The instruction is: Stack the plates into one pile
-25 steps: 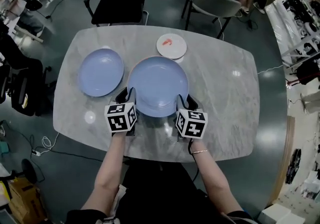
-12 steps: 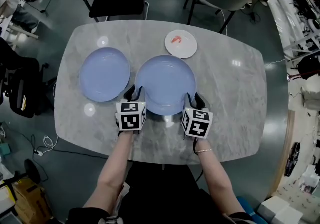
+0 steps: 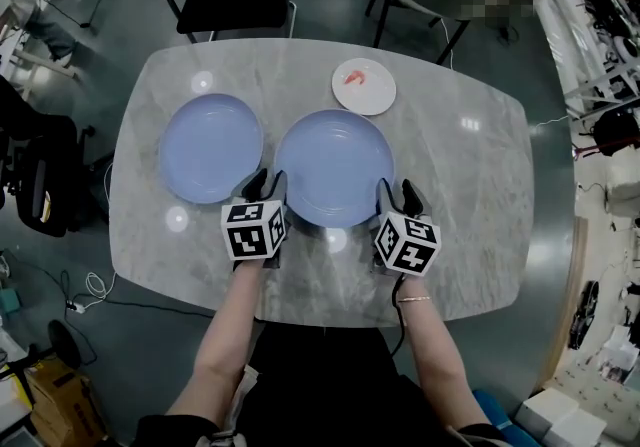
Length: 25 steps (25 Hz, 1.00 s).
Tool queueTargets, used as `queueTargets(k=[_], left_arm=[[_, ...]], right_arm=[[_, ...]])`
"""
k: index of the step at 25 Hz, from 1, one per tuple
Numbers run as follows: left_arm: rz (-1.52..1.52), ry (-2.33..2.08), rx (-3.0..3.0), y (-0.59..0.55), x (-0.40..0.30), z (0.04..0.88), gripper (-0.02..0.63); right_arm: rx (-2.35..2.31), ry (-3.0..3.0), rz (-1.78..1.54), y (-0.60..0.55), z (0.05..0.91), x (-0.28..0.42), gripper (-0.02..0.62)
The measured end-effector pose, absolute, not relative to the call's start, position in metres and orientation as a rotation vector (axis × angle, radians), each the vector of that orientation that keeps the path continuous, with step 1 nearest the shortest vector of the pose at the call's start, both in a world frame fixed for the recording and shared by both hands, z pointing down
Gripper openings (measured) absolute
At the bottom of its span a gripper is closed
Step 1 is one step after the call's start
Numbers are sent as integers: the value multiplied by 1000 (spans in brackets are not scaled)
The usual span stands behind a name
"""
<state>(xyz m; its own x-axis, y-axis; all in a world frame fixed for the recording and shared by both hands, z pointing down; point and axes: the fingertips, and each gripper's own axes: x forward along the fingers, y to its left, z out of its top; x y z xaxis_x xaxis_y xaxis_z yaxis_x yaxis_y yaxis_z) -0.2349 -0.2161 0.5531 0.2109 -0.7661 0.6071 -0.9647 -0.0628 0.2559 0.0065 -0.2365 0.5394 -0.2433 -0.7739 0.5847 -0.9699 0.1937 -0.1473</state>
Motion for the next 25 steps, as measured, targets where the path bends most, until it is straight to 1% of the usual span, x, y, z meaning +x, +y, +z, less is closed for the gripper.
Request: queueTargets(k=[3, 9, 10, 12, 14, 18, 25], left_arm=[[339, -1560, 1833, -218, -234, 561, 152], [297, -1526, 1786, -224, -223, 572, 155], [298, -1525, 1786, -226, -222, 573, 153], [297, -1523, 1790, -229, -219, 574, 144], [284, -1520, 1786, -230, -219, 574, 123], [290, -1517, 1775, -225, -217, 571, 111], [315, -1592, 1794, -206, -227, 542, 109]], right_arm=[[1610, -2079, 787, -243, 551, 9, 186], [1506, -2059, 850, -252, 571, 2, 186], [1500, -2054, 859, -253, 574, 2, 180], [1501, -2052, 874, -255, 578, 0, 142], [1513, -2058, 883, -256, 579, -2, 123], [1509, -2071, 852, -253, 574, 0, 117], [1466, -2158, 812, -244, 540, -11, 106]])
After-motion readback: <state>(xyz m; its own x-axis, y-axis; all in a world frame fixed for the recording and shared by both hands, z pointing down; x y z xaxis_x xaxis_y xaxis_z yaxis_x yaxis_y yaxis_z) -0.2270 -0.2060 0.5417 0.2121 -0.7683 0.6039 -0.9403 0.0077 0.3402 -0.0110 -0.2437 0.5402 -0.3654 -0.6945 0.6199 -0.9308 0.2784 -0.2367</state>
